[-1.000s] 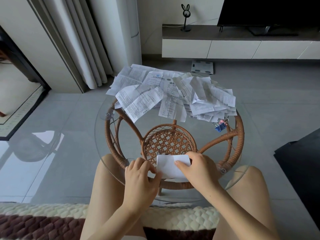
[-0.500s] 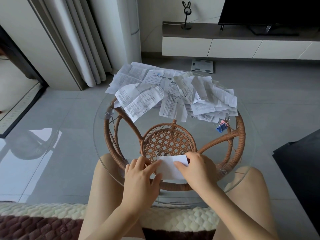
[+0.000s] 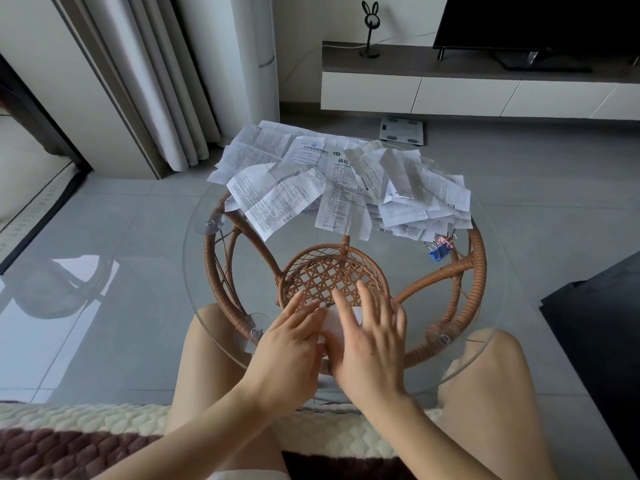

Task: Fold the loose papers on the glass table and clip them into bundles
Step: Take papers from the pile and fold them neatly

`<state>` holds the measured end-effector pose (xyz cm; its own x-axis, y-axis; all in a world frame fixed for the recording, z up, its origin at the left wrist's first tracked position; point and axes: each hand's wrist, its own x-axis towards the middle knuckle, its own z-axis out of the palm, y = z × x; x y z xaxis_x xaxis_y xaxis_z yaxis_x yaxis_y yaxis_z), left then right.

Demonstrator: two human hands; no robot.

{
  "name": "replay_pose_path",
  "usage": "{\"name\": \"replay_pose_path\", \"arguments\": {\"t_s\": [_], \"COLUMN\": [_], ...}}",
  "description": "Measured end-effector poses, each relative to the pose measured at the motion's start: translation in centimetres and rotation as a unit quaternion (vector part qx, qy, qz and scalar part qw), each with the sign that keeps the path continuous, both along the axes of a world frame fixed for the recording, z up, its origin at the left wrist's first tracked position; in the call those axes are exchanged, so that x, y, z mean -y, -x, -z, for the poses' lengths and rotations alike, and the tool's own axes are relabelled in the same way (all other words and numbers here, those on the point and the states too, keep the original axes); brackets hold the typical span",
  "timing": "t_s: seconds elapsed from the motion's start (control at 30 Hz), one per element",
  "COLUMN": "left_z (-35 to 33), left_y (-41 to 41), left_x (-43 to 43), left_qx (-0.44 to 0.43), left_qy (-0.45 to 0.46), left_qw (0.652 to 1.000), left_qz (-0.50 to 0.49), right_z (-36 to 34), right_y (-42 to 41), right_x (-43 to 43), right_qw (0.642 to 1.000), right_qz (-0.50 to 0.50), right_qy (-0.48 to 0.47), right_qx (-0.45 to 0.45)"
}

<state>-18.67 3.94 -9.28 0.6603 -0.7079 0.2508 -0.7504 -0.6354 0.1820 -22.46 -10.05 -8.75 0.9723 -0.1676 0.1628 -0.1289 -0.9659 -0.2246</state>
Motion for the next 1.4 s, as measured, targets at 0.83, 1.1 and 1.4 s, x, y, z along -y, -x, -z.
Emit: {"name": "replay_pose_path", "arguments": {"t_s": [0.83,1.1,1.4], "left_z": [-0.1,-1.4,-3.0], "left_y": [-2.9,-6.8,-9.7], "left_x": [3.7,10.9,9.1], "left_qx": [-0.065,-0.1,0.049], "left_qy": [-0.008,-0.013,0.017], "left_qw": [0.997,0.993,0.998], "left_qz": [-0.048,-0.067,-0.039], "right_z": [-0.9,-2.1,-3.2], "right_y": [1.7,-3.0,-5.3], "right_x": [9.0,12.6,12.9], "right_qw": [0.968,0.956,0.967], "right_qz": [0.036,0.079,0.051], "right_qy": [-0.152,-0.135,-0.076], "right_qx": [0.198,0.25,0.239]}}
